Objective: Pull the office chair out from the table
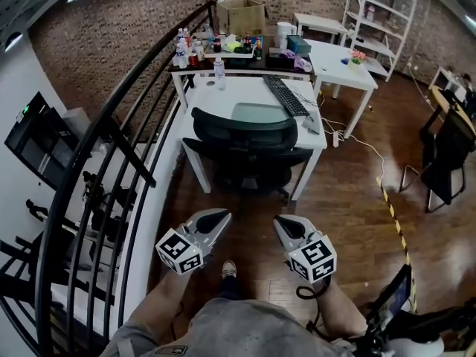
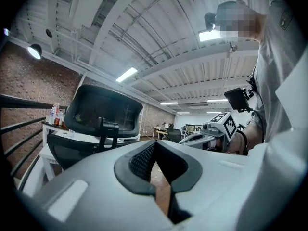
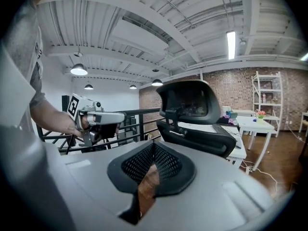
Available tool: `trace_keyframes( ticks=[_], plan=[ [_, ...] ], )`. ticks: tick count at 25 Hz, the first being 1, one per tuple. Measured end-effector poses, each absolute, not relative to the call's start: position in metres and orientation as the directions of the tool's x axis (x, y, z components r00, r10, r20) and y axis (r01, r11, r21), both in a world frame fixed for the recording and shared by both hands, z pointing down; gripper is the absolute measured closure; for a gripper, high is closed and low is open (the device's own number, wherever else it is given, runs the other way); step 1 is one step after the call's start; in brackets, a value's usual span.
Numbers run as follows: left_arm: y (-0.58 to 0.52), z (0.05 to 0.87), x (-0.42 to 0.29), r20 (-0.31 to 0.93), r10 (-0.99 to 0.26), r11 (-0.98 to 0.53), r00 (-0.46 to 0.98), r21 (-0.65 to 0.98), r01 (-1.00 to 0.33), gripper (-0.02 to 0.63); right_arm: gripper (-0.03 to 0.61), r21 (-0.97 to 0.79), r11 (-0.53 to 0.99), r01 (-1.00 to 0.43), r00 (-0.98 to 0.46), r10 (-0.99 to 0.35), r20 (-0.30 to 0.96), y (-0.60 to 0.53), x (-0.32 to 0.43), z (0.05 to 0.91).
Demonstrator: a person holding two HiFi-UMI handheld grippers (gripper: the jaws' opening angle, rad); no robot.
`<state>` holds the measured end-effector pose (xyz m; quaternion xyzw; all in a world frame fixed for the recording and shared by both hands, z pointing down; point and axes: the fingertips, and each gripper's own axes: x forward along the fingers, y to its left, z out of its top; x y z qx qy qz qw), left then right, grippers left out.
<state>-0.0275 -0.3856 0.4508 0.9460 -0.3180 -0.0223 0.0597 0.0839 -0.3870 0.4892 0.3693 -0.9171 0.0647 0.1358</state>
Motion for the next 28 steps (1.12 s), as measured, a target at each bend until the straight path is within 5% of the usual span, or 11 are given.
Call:
trace_keyframes(
  ticks=[21, 28],
  plan=[
    [-0.585, 0.414, -0.096, 0.005, -0.592, -0.806, 0.806, -0.006, -0.592, 0.612, 0.571, 0.063, 0.557, -0.828, -0.523, -0.808, 0.270, -0.574, 0.105, 0.449],
    [-0.622, 0.425, -0.147, 0.074, -0.691, -0.722, 0.719, -0.098, -0.685, 0.440, 0.398, 0.106, 0.556, -0.824, -0.511, -0.811, 0.285, -0.601, 0.141, 0.441]
  ],
)
